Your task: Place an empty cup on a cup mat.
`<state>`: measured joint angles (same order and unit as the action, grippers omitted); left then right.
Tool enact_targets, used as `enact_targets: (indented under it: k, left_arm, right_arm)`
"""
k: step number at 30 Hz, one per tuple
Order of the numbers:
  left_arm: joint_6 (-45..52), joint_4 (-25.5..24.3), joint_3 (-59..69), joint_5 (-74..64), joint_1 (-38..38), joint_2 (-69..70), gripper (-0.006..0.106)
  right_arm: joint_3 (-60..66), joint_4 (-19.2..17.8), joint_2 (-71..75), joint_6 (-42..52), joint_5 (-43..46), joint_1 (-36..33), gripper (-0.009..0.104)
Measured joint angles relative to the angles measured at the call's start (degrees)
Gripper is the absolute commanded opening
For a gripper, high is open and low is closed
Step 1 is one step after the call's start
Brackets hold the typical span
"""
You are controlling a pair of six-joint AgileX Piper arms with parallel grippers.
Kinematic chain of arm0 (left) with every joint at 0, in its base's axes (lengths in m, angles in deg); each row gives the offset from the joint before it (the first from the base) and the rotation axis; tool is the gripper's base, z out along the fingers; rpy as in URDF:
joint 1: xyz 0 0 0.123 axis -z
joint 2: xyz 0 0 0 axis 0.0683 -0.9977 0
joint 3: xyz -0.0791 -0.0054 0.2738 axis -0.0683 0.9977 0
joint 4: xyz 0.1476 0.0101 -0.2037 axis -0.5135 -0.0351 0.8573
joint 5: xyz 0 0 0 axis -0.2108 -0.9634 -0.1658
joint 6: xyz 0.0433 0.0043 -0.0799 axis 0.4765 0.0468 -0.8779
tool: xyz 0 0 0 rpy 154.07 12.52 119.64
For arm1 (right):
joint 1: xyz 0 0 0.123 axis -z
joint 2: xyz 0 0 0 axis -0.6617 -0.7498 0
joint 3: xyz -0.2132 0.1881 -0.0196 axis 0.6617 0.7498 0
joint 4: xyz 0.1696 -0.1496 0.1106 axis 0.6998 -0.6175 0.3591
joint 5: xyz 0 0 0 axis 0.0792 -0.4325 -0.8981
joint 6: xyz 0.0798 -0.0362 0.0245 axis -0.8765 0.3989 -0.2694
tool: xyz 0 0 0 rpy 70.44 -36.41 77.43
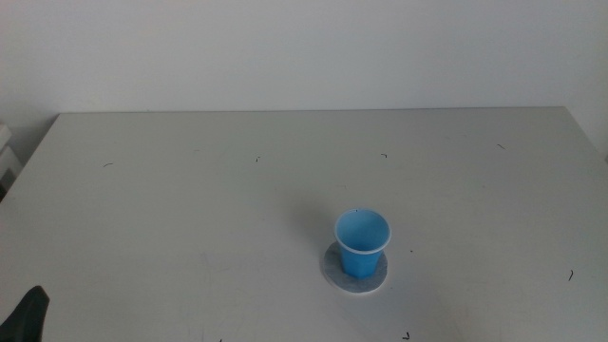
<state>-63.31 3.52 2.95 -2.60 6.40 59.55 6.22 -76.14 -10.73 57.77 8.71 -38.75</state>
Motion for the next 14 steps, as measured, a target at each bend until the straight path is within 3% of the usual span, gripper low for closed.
enact_targets:
  k: [14]
  left_arm:
    - [-0.05,0.00,0.80,-7.41,0.00,7.23,0.098]
  right_arm:
    - [0.00,0.00,0.00,0.00,0.00,0.00,0.094]
